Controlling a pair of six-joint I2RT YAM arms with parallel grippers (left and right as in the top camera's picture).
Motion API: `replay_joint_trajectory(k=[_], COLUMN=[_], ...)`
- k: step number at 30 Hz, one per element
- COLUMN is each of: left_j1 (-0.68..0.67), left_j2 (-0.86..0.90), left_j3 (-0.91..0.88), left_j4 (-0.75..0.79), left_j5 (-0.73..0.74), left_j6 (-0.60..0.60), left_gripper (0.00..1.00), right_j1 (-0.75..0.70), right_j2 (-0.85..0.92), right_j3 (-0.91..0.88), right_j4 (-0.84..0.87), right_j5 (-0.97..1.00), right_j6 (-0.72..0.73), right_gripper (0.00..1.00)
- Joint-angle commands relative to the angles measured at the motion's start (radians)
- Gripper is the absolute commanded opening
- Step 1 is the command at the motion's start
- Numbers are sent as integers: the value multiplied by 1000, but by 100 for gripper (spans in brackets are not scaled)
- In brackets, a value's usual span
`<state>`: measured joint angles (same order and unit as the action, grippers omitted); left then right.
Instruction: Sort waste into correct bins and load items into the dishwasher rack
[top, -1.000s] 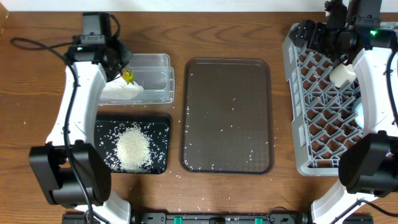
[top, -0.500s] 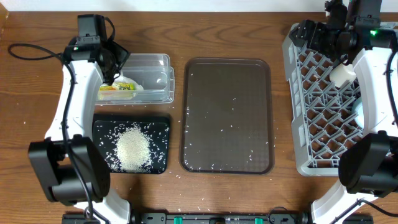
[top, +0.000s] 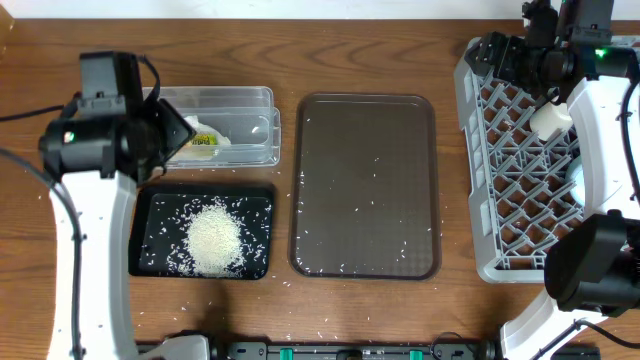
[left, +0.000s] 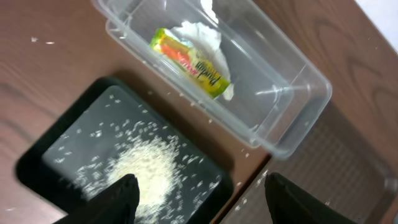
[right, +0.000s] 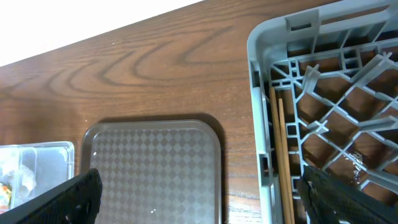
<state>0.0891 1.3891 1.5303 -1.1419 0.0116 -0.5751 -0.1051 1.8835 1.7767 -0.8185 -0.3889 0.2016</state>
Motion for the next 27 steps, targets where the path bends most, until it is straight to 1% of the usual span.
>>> replay_joint_trajectory(k=[1,5,7,9,15,18,19,20,27], left_j1=[0,0,0,0,-1,-1,-1,-1,0], left_j2=[-35,-63,-76,-98,-241,-305,-317,-328,-327], left_j3=[3,1,-9,-29,-180,-258,-275,-290,-301], left_j4=[-29,-103,-134,-161,-130,-123,-130,-142,-156], left_j5=[-32,-36,-69,-111,-65,-60,-60,-60,-60], left_j6=[56,55,48,12,-14,-38,-52,-59,-58], left_gripper=[68,67,66,65,65,68,78,85,88], right_j1=[2,2,2,2,2,1,1,1,2], right_j2=[-10,-10,-10,-10,-10,-10,-10,-10,-10], right_j3=[13,13,13,13,13,13,13,13,13], right_j4=[-2,-2,-2,-2,-2,-2,-2,-2,-2], right_j5=[-3,-3,-3,-3,-3,-3,-3,-3,-3], right_j6=[7,7,7,7,7,7,7,7,7], right_gripper=[99,99,99,99,99,99,99,99,99])
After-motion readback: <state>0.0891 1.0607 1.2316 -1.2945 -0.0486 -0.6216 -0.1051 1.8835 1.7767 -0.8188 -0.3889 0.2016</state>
